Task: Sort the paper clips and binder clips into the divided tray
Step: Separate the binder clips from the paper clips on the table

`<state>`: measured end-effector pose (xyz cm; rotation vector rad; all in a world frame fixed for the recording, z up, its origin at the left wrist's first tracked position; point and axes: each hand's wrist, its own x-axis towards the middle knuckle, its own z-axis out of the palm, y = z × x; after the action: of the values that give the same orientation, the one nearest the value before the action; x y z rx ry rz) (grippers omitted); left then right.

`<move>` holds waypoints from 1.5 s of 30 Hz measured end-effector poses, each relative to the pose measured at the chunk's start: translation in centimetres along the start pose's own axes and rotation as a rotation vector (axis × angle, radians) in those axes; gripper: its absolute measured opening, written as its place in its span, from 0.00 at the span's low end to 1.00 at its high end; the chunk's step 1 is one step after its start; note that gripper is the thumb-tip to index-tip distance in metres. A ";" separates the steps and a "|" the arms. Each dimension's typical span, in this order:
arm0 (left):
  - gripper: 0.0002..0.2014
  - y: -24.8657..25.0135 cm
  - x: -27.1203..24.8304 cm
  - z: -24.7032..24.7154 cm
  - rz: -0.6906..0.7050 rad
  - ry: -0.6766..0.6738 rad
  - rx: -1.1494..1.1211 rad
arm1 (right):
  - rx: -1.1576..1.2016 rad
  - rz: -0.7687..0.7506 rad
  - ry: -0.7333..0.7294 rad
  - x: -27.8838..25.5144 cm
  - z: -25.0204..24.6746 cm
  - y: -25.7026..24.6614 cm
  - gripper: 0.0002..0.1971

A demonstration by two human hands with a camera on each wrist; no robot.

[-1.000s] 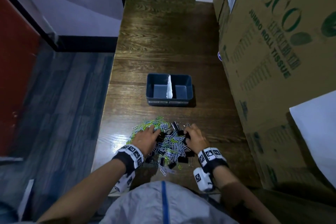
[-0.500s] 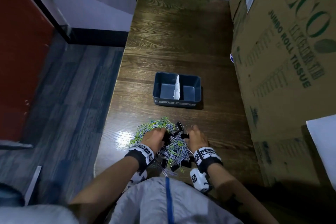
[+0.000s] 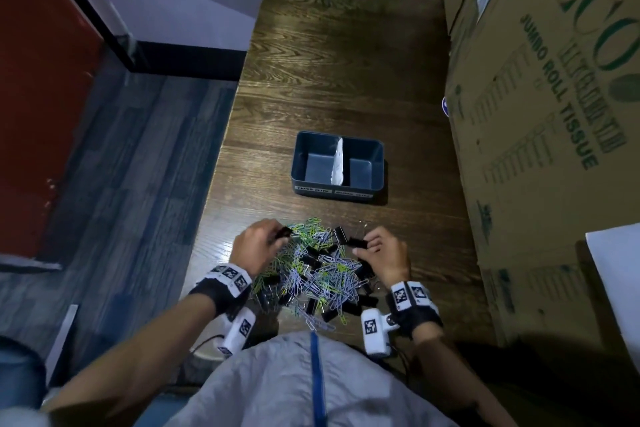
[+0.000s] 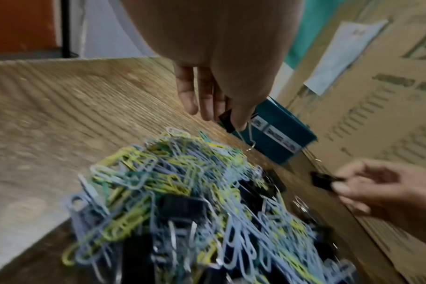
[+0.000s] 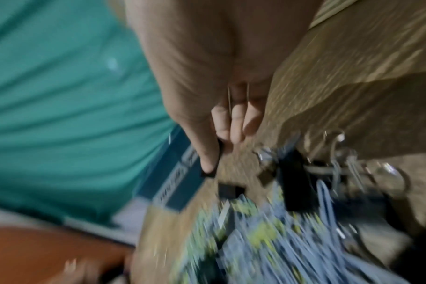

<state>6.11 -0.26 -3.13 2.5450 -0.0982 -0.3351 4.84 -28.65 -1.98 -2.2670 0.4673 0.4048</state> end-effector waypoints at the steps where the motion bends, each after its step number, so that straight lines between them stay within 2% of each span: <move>1: 0.10 -0.7 0.1 -0.8 -0.049 0.036 -0.022 | 0.037 0.012 0.011 0.2 -0.7 0.2 0.15; 4: 0.12 -3.1 0.5 -2.4 -0.253 0.133 -0.054 | 0.064 0.108 0.080 0.8 -2.8 1.4 0.16; 7: 0.13 -5.8 1.2 -2.7 -0.405 0.078 -0.047 | -0.078 0.238 0.205 1.1 -4.5 4.0 0.14; 10: 0.17 -6.8 1.2 -2.7 -0.459 0.017 0.003 | -0.083 0.346 0.208 1.0 -4.7 6.9 0.14; 12: 0.20 -6.2 0.8 -2.6 -0.385 0.034 0.127 | -0.119 0.342 0.172 0.7 -4.4 8.2 0.12; 14: 0.23 -5.0 0.2 -2.0 -0.253 0.083 0.233 | -0.165 0.315 0.168 0.3 -4.1 8.8 0.12; 17: 0.19 -2.2 0.0 -0.2 -0.026 0.052 0.253 | -0.292 0.225 0.235 -0.5 -3.0 8.7 0.15; 19: 0.17 0.3 0.3 1.3 0.128 -0.055 0.245 | -0.353 0.143 0.218 -0.9 -1.6 8.1 0.11; 21: 0.18 2.6 0.6 2.7 0.262 -0.206 0.259 | -0.372 0.103 0.113 -1.2 -0.1 7.3 0.06; 23: 0.25 4.2 0.9 3.8 0.337 -0.350 0.352 | -0.381 0.111 0.021 -1.4 1.4 6.4 0.10; 26: 0.34 5.4 1.3 4.4 0.344 -0.442 0.488 | -0.377 0.119 -0.030 -1.2 3.1 5.7 0.18; 28: 0.34 5.9 1.3 4.5 0.334 -0.429 0.496 | -0.341 0.126 -0.046 -1.1 3.9 5.3 0.17; 33: 0.27 5.9 0.7 4.7 0.317 -0.358 0.475 | -0.257 0.102 -0.071 -0.8 4.7 5.2 0.19; 40: 0.05 4.5 0.0 3.7 0.260 -0.203 0.094 | -0.186 0.037 -0.013 -1.0 4.1 4.0 0.14; 45: 0.07 2.6 -0.9 1.4 0.194 -0.060 -0.026 | -0.156 -0.017 0.006 -0.9 3.6 3.2 0.18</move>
<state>4.92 -3.05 -2.64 2.4745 -0.3587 -0.3344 2.08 -27.84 -5.99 -2.4222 0.4322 0.4389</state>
